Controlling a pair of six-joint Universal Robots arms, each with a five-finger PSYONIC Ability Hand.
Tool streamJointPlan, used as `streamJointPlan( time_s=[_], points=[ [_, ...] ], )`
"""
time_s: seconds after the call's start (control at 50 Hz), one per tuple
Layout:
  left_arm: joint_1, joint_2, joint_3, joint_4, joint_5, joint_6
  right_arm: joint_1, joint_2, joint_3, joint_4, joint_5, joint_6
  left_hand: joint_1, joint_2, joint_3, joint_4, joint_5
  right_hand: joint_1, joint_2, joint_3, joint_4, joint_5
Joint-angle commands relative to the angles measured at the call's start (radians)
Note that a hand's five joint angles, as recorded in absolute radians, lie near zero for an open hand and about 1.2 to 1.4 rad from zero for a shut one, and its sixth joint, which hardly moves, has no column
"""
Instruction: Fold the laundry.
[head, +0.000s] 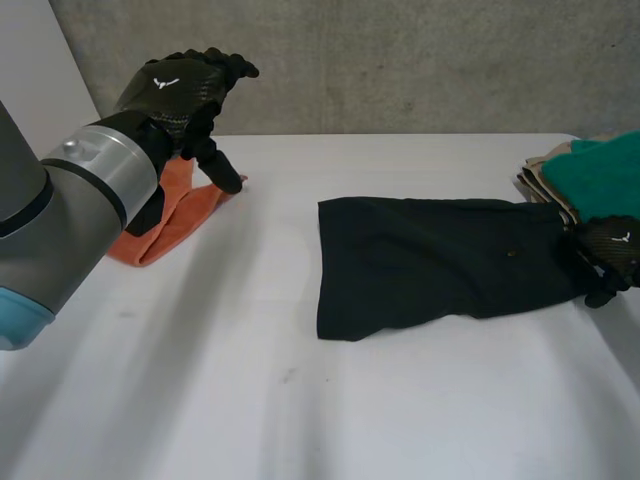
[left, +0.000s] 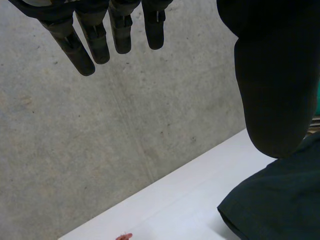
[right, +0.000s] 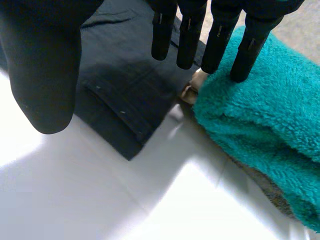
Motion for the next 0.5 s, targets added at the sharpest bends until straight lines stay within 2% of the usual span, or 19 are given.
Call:
streamJointPlan(
  time_s=[0.02, 0.14, 0.24, 0.26, 0.32, 0.34, 0.38, 0.5],
  points=[
    [0.004, -0.011, -0.001, 0.002, -0.001, -0.002, 0.002, 0.01, 0.007, -0.09, -0.006, 0.03, -0.038, -0.034, -0.023, -0.015, -0.049, 0.04, 0.054, 0.043, 0.036, 0.055],
    [-0.001, -0.011, -0.006, 0.013, -0.001, 0.0, 0.006, 0.028, 0.001, -0.099, -0.021, 0.047, -0.038, -0.034, -0.023, -0.015, -0.049, 0.076, 0.089, 0.078, 0.071, 0.09],
    [-0.004, -0.012, -0.012, 0.025, -0.001, 0.001, 0.009, 0.04, 0.001, -0.099, -0.024, 0.045, -0.038, -0.034, -0.023, -0.015, -0.049, 0.254, 0.268, 0.257, 0.25, 0.269],
    [-0.005, -0.012, -0.012, 0.028, -0.001, 0.001, 0.011, 0.04, 0.001, -0.098, -0.026, 0.044, -0.038, -0.034, -0.023, -0.015, -0.049, 0.406, 0.42, 0.408, 0.401, 0.42],
    [-0.005, -0.017, -0.012, 0.03, -0.001, 0.001, 0.011, 0.037, 0.005, -0.098, -0.027, 0.044, -0.038, -0.034, -0.023, -0.015, -0.049, 0.668, 0.682, 0.67, 0.663, 0.682],
    [-0.004, -0.017, -0.012, 0.03, -0.003, 0.001, 0.009, 0.036, 0.005, -0.098, -0.027, 0.041, -0.038, -0.034, -0.023, -0.015, -0.049, 0.832, 0.845, 0.834, 0.827, 0.846],
    [-0.002, -0.017, -0.012, 0.03, -0.003, 0.001, 0.008, 0.031, 0.001, -0.093, -0.027, 0.037, -0.038, -0.034, -0.023, -0.015, -0.049, 0.968, 0.982, 0.97, 0.964, 0.982],
    [0.004, -0.012, -0.01, 0.03, -0.003, 0.0, 0.003, 0.005, -0.007, -0.084, -0.021, 0.013, -0.038, -0.034, -0.023, -0.015, -0.049, 0.969, 0.982, 0.971, 0.964, 0.983]
  ],
)
